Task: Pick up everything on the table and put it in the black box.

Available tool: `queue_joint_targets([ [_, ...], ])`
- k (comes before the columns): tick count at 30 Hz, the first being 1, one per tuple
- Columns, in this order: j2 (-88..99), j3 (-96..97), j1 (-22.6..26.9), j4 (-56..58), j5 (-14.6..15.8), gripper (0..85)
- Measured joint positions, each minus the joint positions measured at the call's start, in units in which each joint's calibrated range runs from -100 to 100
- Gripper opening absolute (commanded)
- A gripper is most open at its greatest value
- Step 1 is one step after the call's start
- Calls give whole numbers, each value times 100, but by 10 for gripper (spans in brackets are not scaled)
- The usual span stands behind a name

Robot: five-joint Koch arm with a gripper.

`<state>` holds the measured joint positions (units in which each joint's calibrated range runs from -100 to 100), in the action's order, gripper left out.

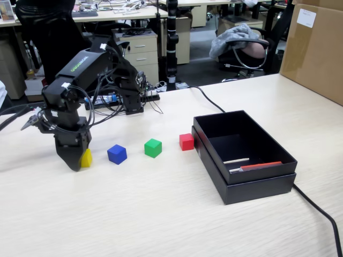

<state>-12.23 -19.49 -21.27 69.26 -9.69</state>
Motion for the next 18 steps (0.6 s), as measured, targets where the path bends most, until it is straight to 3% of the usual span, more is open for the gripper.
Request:
queue_joint_targets([
  [10, 518, 91, 137, -62, 0, 57],
  [18, 2511, 91, 957, -62, 122, 57],
])
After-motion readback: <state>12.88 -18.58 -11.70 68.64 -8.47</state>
